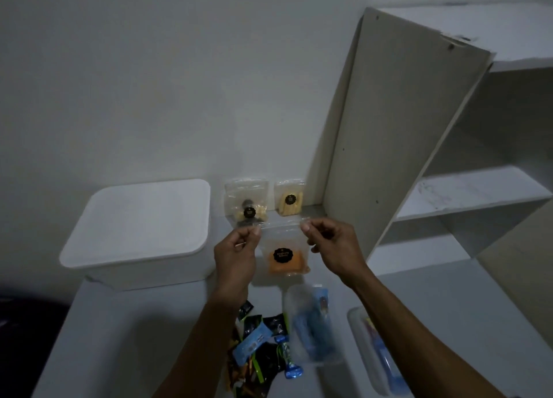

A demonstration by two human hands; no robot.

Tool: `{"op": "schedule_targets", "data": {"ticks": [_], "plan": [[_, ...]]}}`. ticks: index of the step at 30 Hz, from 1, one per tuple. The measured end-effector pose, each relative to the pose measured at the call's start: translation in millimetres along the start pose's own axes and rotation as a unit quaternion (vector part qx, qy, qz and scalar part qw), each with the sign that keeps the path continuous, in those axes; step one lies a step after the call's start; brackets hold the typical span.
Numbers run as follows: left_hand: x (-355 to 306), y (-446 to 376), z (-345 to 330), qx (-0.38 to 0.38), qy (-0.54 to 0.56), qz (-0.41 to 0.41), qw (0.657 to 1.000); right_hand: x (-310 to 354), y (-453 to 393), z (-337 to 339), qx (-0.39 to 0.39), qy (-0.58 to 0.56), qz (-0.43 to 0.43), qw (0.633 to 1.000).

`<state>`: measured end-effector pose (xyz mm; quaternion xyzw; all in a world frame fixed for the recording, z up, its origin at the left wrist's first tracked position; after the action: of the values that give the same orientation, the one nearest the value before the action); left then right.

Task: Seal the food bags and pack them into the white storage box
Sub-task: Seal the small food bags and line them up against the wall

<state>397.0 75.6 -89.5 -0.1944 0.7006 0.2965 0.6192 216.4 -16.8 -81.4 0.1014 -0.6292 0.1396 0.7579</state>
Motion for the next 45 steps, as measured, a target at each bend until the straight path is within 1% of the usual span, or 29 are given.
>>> {"op": "schedule_targets", "data": {"ticks": [3,7,10,12,16,19,23,28,38,41,45], "plan": [[6.9,-25.1,-25.3,-0.01,0.001,0.0,1.0,-13.3,-30.8,10.9,-0.017,-0.007,-0.005,1.0],[18.3,-73.6,-59.3,-0.019,-0.026,-0.003,0.999,-35.7,-82.8,21.4,-0.04,-0.017,-0.023,0.999],[32.6,-110.1,-83.5,-0.025,-0.06,-0.009,0.998,-62.7,-122.3,22.0,-0.069,-0.021,-0.053,0.996],[41.6,-132.8,-96.9,-0.045,-0.071,-0.015,0.996,-83.1,-146.9,20.7,-0.088,-0.015,-0.071,0.993],[62.3,-171.1,-116.2,-0.081,-0.037,0.026,0.996,-119.0,-186.8,14.0,-0.115,-0.013,-0.112,0.987],[80.4,-192.4,-126.5,-0.077,-0.032,0.059,0.995,-144.8,-208.8,7.4,-0.131,-0.019,-0.143,0.981],[102.1,-211.8,-136.7,-0.082,-0.038,0.085,0.992,-167.7,-223.4,2.8,-0.149,-0.018,-0.15,0.977],[113.8,-229.7,-144.6,-0.109,-0.041,0.095,0.989,-176.5,-235.3,0.4,-0.146,-0.019,-0.146,0.978],[111.3,-235.2,-147.1,-0.141,-0.058,0.077,0.985,-173.2,-244.5,-6.3,-0.159,-0.002,-0.172,0.972],[109.4,-231.1,-145.5,-0.142,-0.084,0.077,0.983,-169.6,-245.5,-6.4,-0.161,0.01,-0.176,0.971],[106.5,-221.5,-142.3,-0.121,-0.096,0.074,0.985,-163.0,-241.9,-3.8,-0.156,0.031,-0.177,0.971]]}}
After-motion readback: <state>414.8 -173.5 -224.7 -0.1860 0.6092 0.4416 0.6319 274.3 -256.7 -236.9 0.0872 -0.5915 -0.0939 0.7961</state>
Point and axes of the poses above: each hand's wrist, its own y-axis away from the middle knuckle, its own z-axis out of the back of the hand, x = y × z, the point moved 4 cm from there along -y, towards the middle knuckle, and after that the axes turned 1 degree about x, right-handed, at the moved point
